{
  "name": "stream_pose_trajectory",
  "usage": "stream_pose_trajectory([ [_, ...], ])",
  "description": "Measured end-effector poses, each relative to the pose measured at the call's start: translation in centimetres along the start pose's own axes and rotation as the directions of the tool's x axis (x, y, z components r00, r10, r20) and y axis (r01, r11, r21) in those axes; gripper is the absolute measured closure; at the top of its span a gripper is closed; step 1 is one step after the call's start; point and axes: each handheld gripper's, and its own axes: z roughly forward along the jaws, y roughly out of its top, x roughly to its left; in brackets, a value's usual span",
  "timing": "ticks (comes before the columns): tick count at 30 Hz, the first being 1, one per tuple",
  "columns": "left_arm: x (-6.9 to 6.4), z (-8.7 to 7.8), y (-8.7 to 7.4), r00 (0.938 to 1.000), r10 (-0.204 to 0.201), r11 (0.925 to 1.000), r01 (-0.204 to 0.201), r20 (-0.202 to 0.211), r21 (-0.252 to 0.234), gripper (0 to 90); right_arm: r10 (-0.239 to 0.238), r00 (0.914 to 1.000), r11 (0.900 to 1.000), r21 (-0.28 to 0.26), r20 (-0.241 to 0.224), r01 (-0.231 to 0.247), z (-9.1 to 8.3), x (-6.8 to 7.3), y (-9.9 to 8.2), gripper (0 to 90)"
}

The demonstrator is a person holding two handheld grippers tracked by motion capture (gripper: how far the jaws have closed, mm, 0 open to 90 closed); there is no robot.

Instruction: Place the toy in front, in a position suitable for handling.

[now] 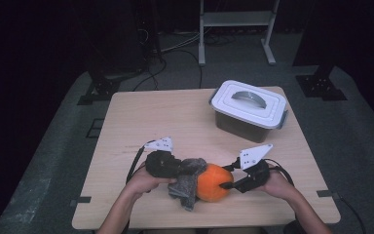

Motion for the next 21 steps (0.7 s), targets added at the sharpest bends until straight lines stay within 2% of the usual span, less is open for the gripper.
stream_pose_trajectory([
  [3,-0.4,0.3,0.7,0.9999,0.013,0.9999,-0.013,0.01,-0.005,75.9,0.005,1.0,1.0,-0.001,0.002,-0.005,0.0,-0.1,0.1,46.3],
  [7,-1.4,0.8,1.9,0.998,0.049,0.9987,-0.048,0.041,-0.014,75.9,0.012,0.9999,0.9999,-0.005,0.006,-0.012,0.1,-0.2,0.2,45.3],
  [9,-1.8,1.2,2.3,0.9968,0.066,0.9978,-0.066,0.044,-0.007,75.9,0.017,0.9998,0.9998,-0.01,0.004,-0.017,0.1,-0.3,0.1,44.4],
  [11,-1.6,1.4,2.3,0.9973,0.056,0.9984,-0.055,0.048,-0.014,75.9,0.036,0.9994,0.9993,-0.008,0.003,-0.036,-0.1,-0.4,0.0,41.9],
  [14,-1.3,1.8,2.1,0.9983,0.027,0.9993,-0.026,0.051,-0.028,76.0,0.107,0.9942,0.9942,0.005,-0.006,-0.107,-0.3,-0.4,0.1,32.7],
  [18,-1.3,2.3,2.2,0.998,0.024,0.9993,-0.023,0.058,-0.03,76.0,0.106,0.994,0.9932,0.046,0.029,-0.107,-0.5,0.2,0.9,25.6],
  [21,-1.5,2.7,2.6,0.9974,0.037,0.999,-0.036,0.061,-0.025,75.9,0.112,0.9929,0.9929,0.038,0.041,-0.113,-0.7,0.6,1.6,22.9],
])
